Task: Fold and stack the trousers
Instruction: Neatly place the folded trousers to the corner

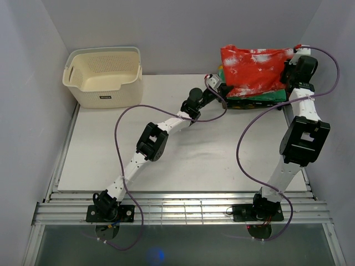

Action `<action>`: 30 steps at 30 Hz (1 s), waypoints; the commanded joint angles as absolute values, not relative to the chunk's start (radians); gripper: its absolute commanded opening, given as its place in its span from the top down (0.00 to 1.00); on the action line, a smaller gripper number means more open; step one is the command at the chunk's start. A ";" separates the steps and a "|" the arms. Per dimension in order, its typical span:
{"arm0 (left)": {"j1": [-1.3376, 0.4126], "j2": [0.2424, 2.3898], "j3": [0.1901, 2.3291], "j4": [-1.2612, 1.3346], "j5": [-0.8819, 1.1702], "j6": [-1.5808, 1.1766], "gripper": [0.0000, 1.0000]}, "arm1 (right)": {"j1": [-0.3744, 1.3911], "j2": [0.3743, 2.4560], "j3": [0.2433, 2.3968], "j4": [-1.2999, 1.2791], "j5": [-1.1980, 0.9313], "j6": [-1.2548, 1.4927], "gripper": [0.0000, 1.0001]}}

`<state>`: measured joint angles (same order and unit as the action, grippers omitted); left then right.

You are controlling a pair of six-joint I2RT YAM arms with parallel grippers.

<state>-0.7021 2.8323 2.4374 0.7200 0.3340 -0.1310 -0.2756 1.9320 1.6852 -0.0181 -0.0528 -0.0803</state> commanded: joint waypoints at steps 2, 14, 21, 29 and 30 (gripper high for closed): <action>-0.658 2.822 2.483 0.804 0.250 -0.075 1.00 | -0.307 1.962 1.733 0.158 0.095 -0.104 0.92; -0.640 2.820 2.435 0.778 0.244 -0.055 0.15 | -0.311 2.045 1.698 0.198 0.166 -0.117 0.92; -0.600 2.471 2.033 0.824 0.339 -0.049 0.02 | -0.313 2.144 1.825 0.126 0.141 -0.132 0.76; -0.537 1.959 1.414 0.677 0.413 -0.184 0.02 | -0.311 2.203 1.994 0.032 0.103 -0.147 0.19; -0.534 1.915 1.376 0.646 0.416 -0.193 0.02 | -0.313 2.203 2.003 0.029 0.103 -0.149 0.11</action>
<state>-0.5510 2.1422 1.4765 0.7021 0.3542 -0.1268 -0.3084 2.2120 1.9274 0.0002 0.0811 -0.1326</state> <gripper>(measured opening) 0.979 0.838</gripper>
